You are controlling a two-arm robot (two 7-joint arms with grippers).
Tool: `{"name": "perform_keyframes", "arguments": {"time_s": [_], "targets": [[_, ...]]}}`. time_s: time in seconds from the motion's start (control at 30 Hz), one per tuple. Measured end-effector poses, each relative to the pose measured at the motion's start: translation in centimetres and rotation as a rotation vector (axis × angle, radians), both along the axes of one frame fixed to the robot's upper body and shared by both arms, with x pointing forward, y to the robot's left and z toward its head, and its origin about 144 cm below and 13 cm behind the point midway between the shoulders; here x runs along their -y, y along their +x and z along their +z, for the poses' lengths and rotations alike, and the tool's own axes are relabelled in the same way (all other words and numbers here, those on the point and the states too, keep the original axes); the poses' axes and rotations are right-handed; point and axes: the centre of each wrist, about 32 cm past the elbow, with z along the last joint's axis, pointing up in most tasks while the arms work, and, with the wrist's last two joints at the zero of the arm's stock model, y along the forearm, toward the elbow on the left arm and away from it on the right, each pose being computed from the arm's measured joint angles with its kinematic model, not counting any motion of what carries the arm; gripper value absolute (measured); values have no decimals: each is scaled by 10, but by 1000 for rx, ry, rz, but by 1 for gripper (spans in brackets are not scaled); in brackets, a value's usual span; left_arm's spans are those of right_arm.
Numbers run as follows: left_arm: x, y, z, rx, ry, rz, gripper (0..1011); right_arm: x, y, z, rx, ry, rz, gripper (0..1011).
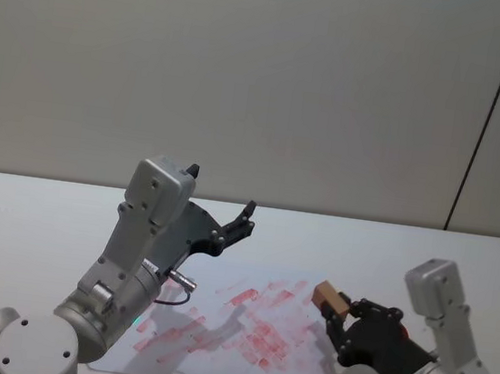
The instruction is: Use the one hand to pick up the stamp and affix it onto the A4 paper.
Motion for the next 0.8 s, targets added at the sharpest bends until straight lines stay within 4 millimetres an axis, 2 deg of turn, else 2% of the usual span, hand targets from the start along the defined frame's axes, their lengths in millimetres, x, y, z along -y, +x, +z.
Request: {"name": "perform_keyframes", "arguments": {"time_s": [0.4,0.8], "targets": [[0,0,0,0,0,0,1003,-15,-1,-12,-68,-25,25,216],[0,0,0,0,0,0,1003,-19,-1,-21,-105,-49,29,216]]}}
